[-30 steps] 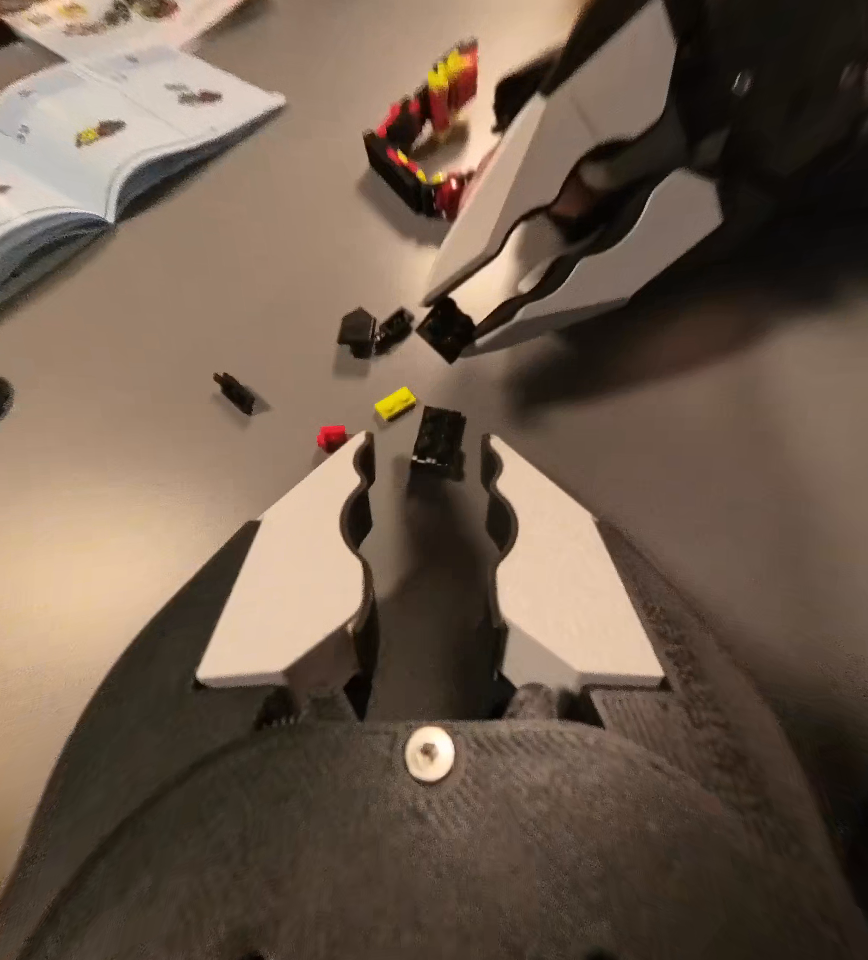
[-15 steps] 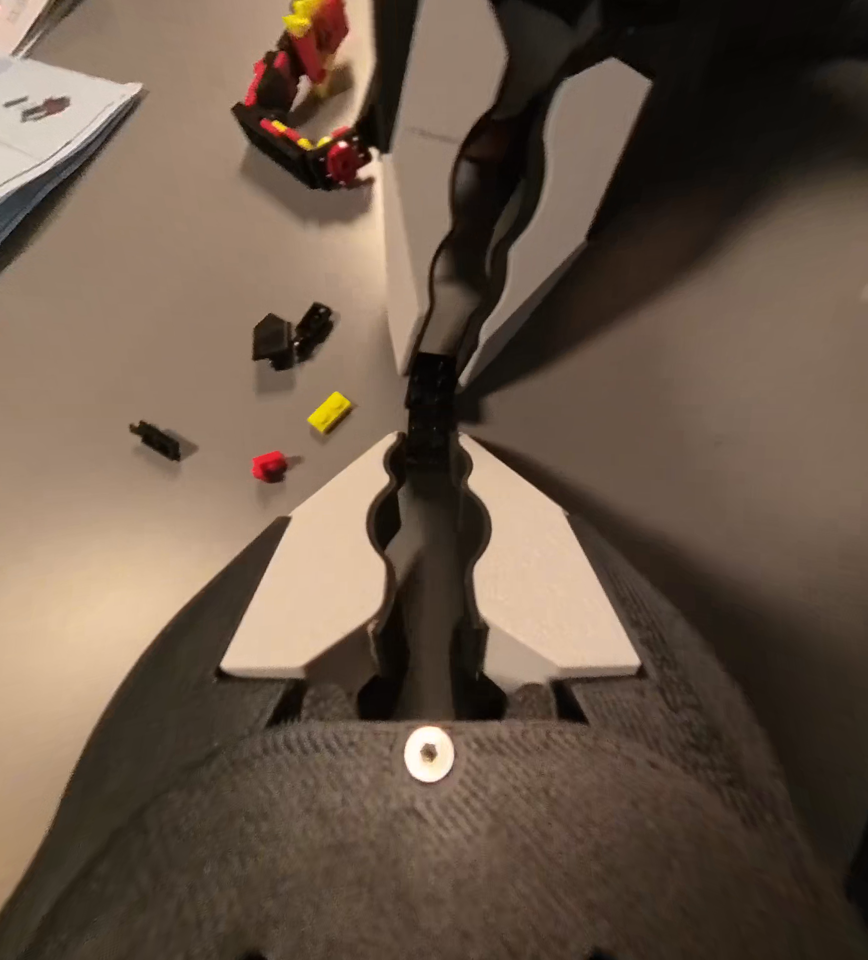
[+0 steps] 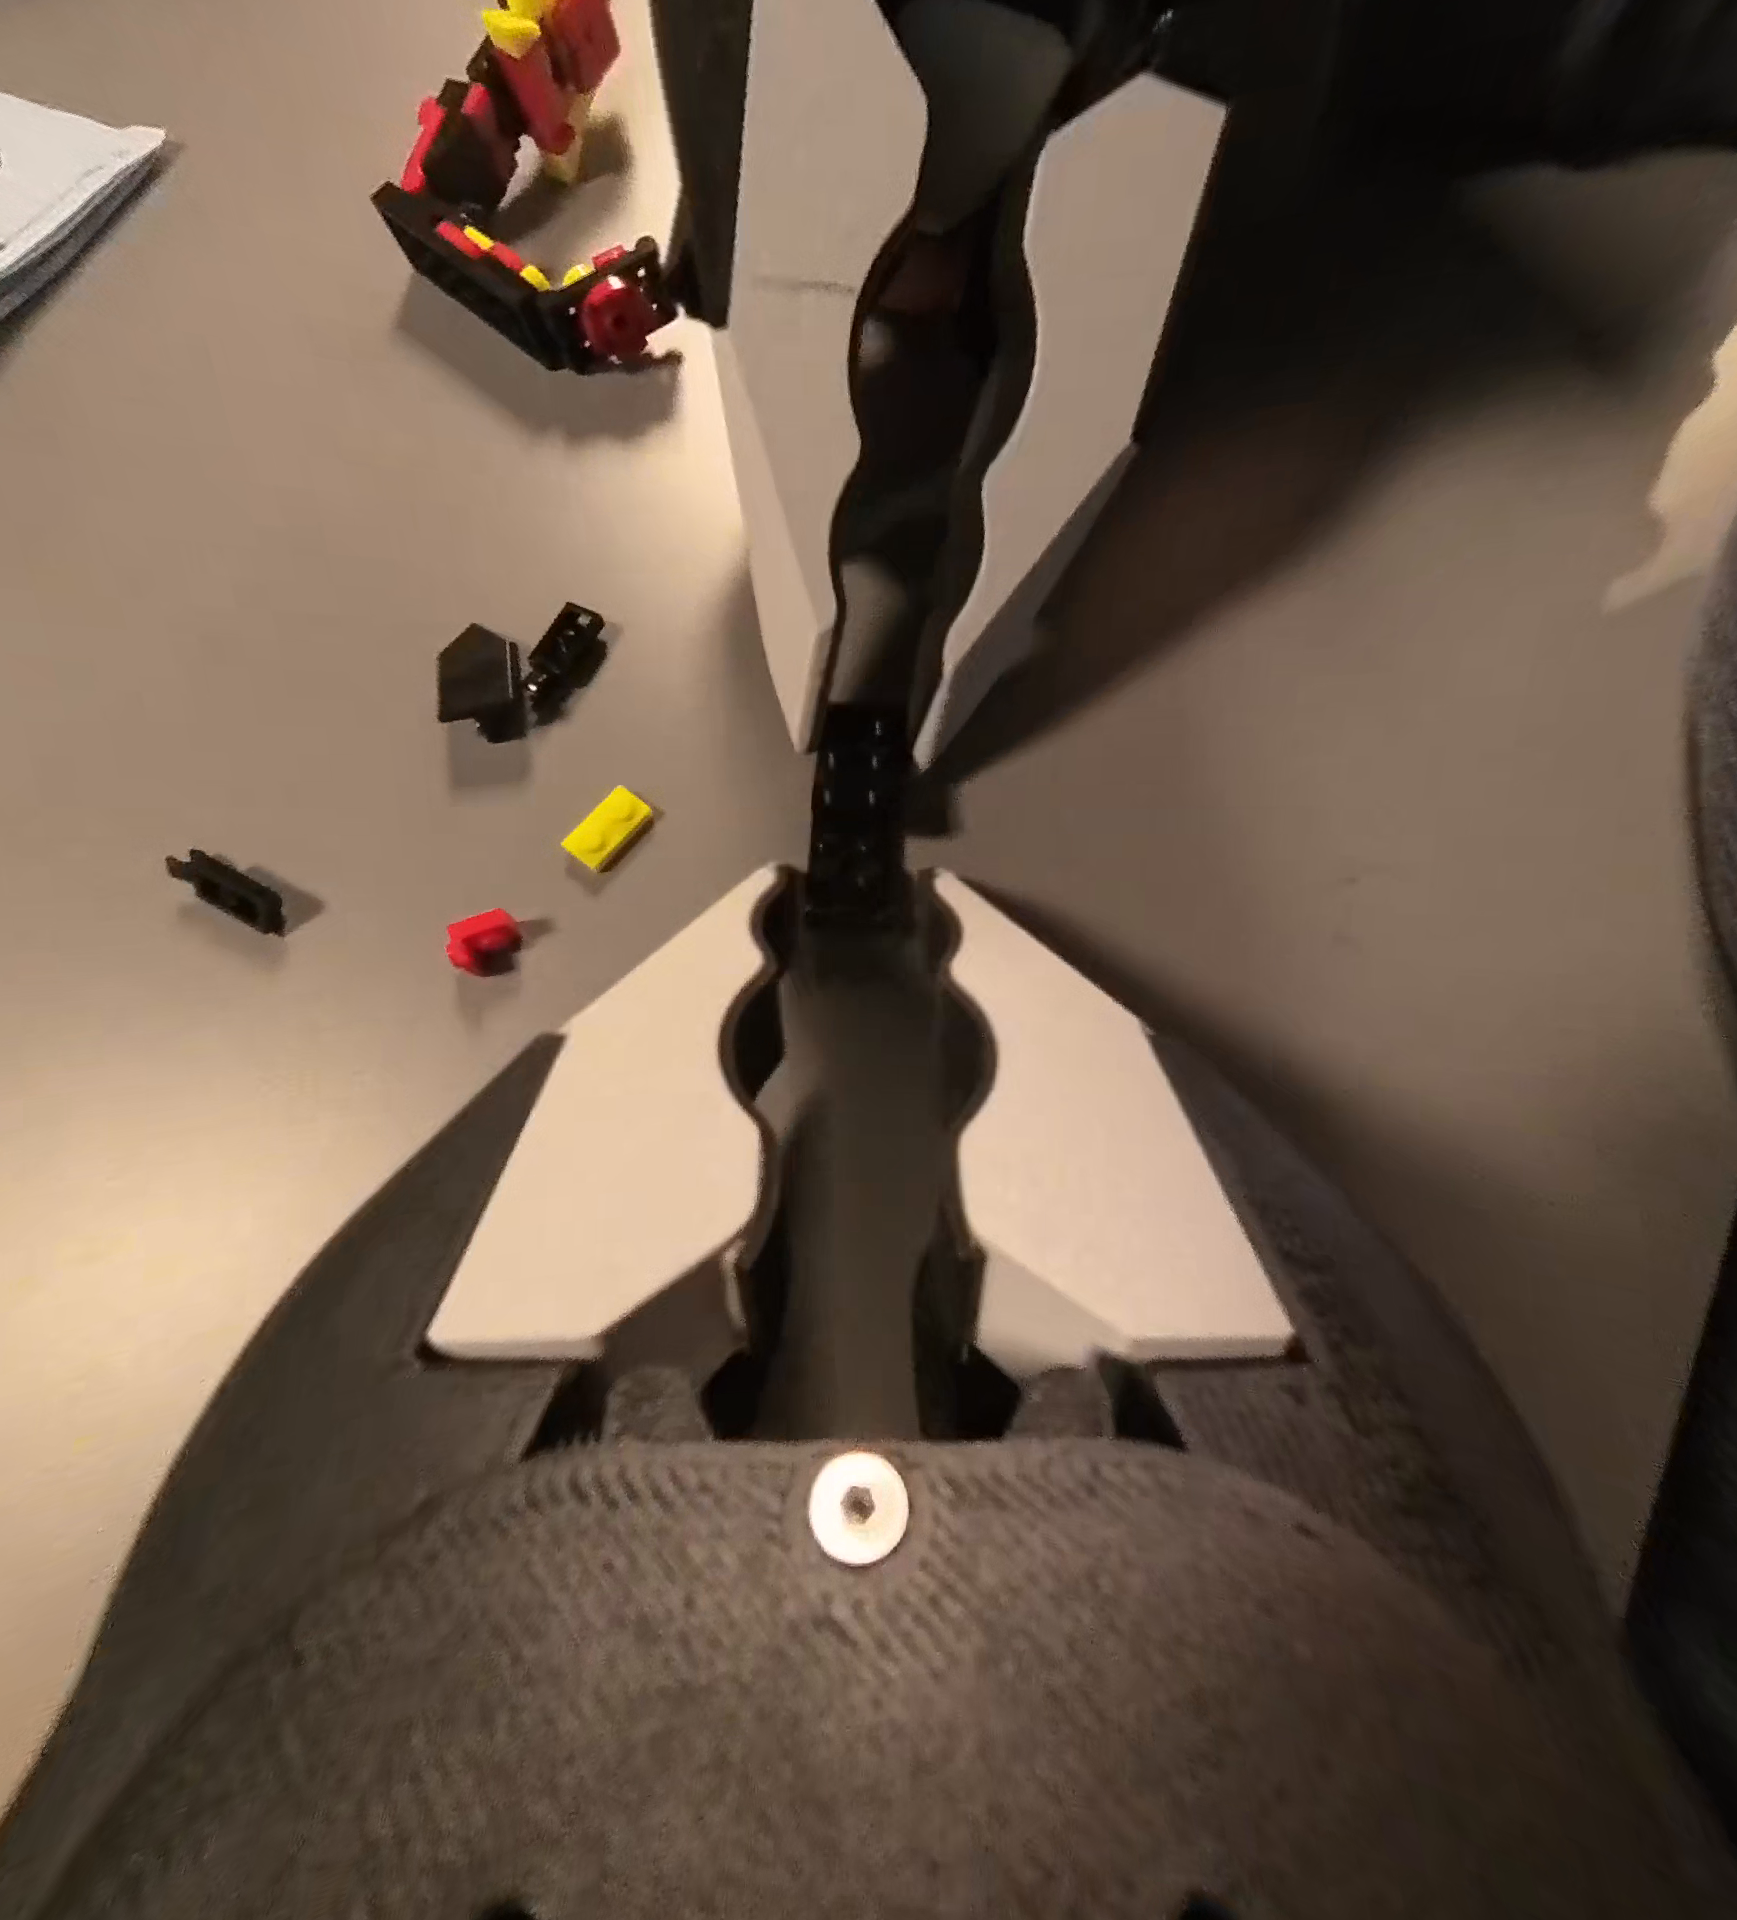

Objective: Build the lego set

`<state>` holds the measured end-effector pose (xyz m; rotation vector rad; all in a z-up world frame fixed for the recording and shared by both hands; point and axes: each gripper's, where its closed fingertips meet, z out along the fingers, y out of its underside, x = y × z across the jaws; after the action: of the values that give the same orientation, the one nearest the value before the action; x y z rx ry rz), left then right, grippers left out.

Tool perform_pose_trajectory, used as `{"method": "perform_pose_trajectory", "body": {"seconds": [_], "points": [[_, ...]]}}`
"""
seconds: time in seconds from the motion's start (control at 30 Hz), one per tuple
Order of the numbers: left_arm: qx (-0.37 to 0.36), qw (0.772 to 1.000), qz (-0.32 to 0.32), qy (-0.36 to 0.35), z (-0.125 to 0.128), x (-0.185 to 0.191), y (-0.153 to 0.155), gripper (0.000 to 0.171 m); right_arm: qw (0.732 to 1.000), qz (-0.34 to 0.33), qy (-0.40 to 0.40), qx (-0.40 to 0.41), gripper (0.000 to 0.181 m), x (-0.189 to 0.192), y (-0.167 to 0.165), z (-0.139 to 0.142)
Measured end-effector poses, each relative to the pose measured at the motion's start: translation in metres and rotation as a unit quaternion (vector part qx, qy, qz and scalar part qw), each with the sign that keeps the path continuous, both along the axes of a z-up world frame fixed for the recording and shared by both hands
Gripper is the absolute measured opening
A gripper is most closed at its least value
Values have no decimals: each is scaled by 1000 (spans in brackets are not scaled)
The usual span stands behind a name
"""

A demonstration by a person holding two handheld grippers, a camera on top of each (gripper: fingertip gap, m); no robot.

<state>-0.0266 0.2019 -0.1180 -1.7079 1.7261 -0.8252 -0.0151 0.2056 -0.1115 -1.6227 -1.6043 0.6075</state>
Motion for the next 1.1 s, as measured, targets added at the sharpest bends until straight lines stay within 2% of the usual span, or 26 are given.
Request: {"method": "perform_pose_trajectory", "body": {"seconds": [0.03, 0.23, 0.5, 0.77, 0.87, 1.0, 1.07, 1.1], "points": [[4, 1000, -2, 1, 0, 0, 0, 16, 1000, -1, 6, -2, 15, 0, 0, 2], [44, 999, -26, -2, 0, 2, -7, 16, 1000, 15, -4, -6, 15, -1, -5, -1], [30, 999, -36, 0, 0, 7, -11, 16, 999, 25, -9, -48, 15, 0, -12, -4], [27, 999, -32, 0, 0, 7, -11, 16, 999, 20, -12, -33, 17, -1, -11, -3], [25, 999, -28, 0, 0, 7, -10, 16, 1000, 14, -9, -21, 25, -1, -10, -2], [19, 1000, 6, 0, 0, 8, -1, 16, 999, 8, 10, 37, 44, -3, -7, 6], [8, 1000, 24, -2, 1, 8, 5, 16, 991, -4, 23, 132, 51, -5, 1, 14], [2, 999, 33, -7, 2, 8, 7, 16, 981, -6, 29, 191, 49, -7, 3, 19]]}}
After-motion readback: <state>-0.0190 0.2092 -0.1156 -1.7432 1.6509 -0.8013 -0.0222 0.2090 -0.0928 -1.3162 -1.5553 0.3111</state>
